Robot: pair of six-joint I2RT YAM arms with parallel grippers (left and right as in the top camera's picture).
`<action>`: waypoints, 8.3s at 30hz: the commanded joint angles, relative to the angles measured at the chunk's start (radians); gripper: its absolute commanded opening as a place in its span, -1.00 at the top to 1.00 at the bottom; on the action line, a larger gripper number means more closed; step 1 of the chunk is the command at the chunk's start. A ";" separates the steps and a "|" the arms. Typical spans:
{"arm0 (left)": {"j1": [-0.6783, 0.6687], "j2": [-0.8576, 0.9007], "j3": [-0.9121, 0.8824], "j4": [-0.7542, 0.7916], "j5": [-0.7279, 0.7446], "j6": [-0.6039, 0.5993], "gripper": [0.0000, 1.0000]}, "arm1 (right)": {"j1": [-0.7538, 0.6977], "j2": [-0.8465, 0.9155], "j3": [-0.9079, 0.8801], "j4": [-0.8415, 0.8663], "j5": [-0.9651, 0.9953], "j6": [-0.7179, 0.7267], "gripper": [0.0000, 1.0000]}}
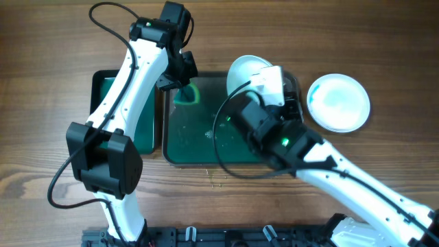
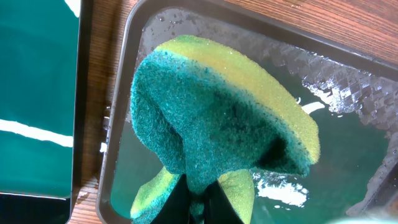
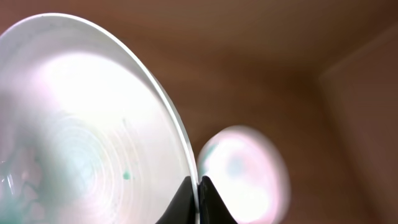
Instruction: Clean dirty plates on tray and stack at the side
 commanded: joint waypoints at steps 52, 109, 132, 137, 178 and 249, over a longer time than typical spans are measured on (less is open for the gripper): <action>-0.084 0.021 -0.011 0.073 0.017 -0.059 0.92 | -0.505 0.604 -0.003 0.169 -1.212 0.179 0.92; -0.154 0.208 -0.262 0.453 -0.002 -0.071 0.92 | -0.502 0.604 -0.061 0.224 -1.198 0.192 0.92; 0.058 -0.169 -0.242 0.329 0.502 0.236 0.92 | -0.502 0.557 -0.061 0.267 -1.290 -0.021 0.92; 0.071 -0.226 -0.243 0.270 0.303 0.195 0.92 | -0.478 0.362 -0.061 0.187 -0.991 -0.021 0.92; 0.068 -0.220 -0.272 0.197 0.153 0.135 0.92 | 0.000 -0.014 -0.061 0.054 -0.064 -0.089 0.91; 0.374 -0.368 -0.151 -0.005 -0.138 0.402 -1.00 | -1.012 -0.037 0.207 -0.314 -1.198 -0.301 -0.99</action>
